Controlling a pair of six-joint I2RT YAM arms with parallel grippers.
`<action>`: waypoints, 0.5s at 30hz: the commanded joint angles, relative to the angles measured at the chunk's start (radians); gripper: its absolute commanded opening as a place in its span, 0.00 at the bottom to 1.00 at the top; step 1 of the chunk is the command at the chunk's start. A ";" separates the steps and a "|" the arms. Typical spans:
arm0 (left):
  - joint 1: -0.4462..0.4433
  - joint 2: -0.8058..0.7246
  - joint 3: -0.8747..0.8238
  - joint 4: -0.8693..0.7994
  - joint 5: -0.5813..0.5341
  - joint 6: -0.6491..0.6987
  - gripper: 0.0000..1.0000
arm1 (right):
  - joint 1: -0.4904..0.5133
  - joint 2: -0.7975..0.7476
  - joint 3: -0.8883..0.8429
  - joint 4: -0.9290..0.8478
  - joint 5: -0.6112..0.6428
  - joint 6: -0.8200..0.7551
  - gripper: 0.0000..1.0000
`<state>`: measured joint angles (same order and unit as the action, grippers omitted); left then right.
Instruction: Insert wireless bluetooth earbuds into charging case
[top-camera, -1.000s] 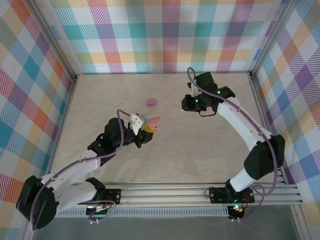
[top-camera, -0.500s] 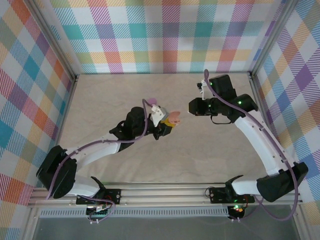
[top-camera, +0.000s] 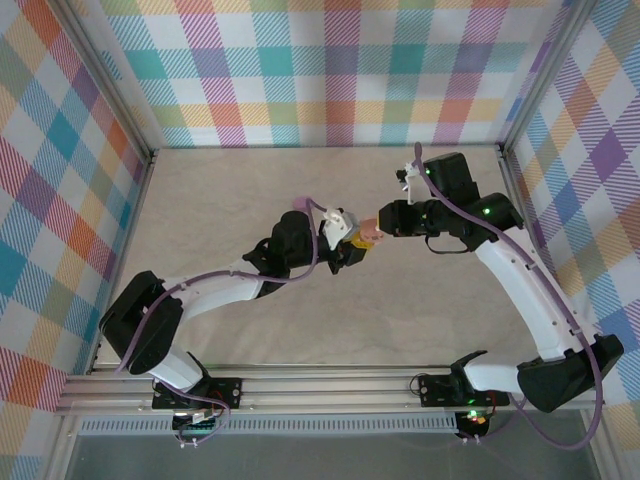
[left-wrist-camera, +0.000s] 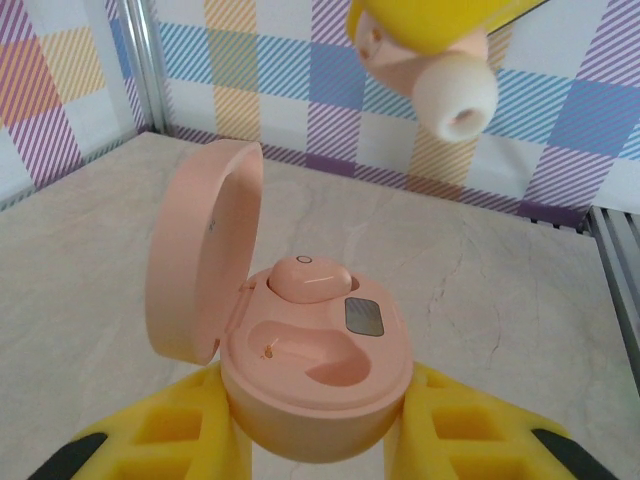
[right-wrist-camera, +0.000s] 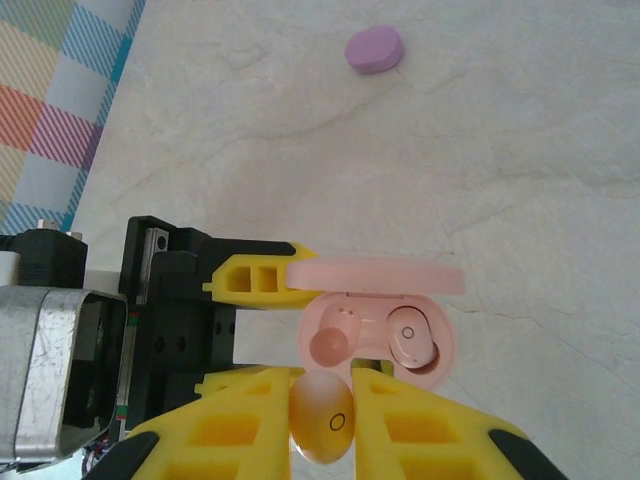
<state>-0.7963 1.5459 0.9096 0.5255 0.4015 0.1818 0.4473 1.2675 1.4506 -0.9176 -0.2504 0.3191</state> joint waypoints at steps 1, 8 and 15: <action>-0.020 0.015 0.037 0.094 -0.009 0.025 0.16 | 0.002 -0.017 -0.025 0.012 -0.041 -0.025 0.20; -0.026 0.033 0.045 0.110 -0.013 0.009 0.16 | 0.002 0.019 -0.037 0.030 -0.053 -0.031 0.20; -0.030 0.036 0.046 0.107 -0.010 0.006 0.16 | 0.001 0.041 -0.045 0.057 -0.043 -0.047 0.20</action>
<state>-0.8059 1.5784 0.9203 0.5827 0.3908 0.1841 0.4473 1.2938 1.4151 -0.8806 -0.2787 0.2981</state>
